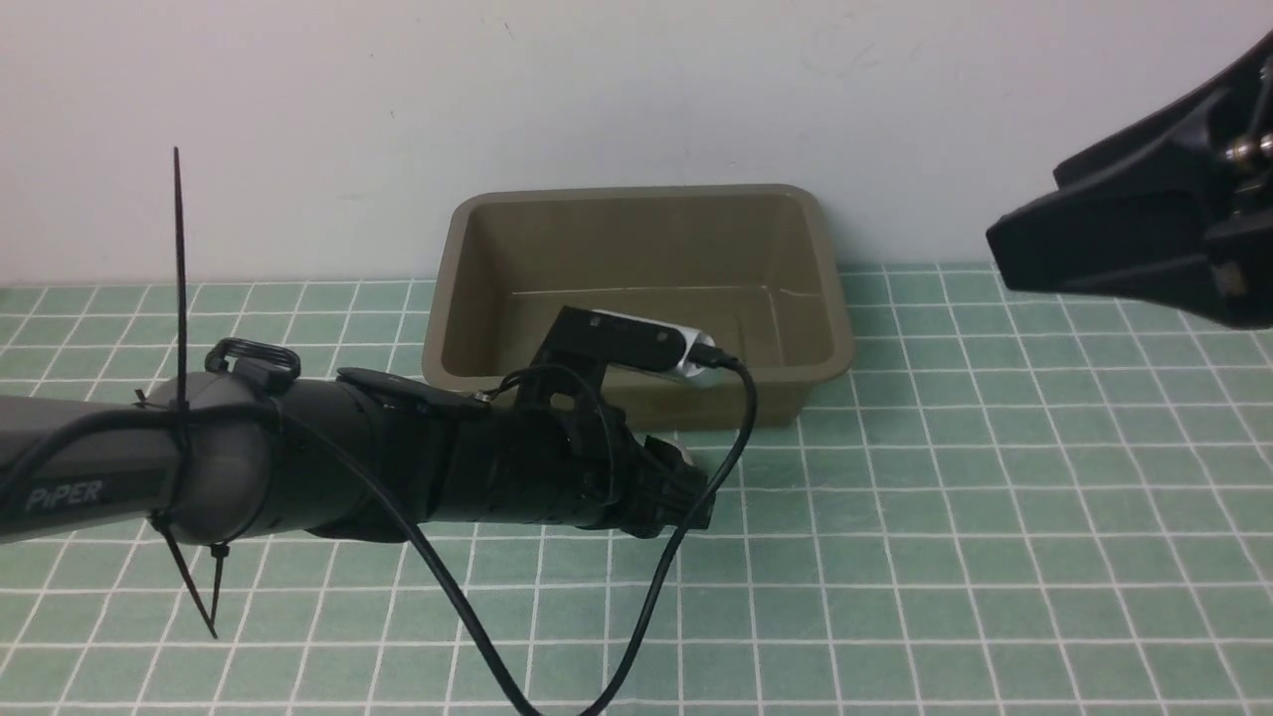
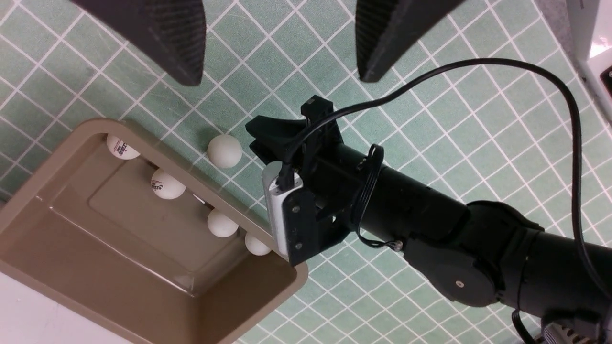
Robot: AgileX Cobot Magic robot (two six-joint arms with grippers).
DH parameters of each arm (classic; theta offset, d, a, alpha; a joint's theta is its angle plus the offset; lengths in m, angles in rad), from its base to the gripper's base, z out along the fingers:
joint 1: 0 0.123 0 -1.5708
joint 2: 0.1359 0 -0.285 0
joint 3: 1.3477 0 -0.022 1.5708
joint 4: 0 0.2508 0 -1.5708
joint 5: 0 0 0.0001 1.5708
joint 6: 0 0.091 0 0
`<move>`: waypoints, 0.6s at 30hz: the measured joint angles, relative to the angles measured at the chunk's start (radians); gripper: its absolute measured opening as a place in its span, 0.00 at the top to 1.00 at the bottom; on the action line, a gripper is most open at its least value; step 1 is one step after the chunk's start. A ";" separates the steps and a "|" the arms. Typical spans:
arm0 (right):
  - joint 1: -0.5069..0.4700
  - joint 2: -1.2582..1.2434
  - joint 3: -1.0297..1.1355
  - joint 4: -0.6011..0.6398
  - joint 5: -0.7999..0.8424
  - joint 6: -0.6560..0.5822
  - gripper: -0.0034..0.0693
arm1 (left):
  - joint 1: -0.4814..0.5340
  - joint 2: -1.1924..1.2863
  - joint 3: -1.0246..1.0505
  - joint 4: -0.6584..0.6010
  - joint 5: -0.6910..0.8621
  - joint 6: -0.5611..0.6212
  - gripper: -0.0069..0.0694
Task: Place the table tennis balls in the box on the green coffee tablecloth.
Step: 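Reach for and grasp a ping pong ball on the table beside the basket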
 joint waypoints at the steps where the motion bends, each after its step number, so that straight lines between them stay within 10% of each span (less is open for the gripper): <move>1: 0.000 0.000 0.000 0.000 0.000 0.000 0.42 | 0.000 0.000 0.000 -0.006 -0.021 -0.004 0.49; 11: 0.000 0.000 0.000 -0.001 -0.003 0.000 0.42 | 0.000 0.000 0.000 -0.017 -0.081 -0.017 0.20; 18: 0.000 0.000 0.000 -0.001 -0.006 0.000 0.42 | 0.000 0.022 -0.001 -0.018 -0.088 -0.017 0.17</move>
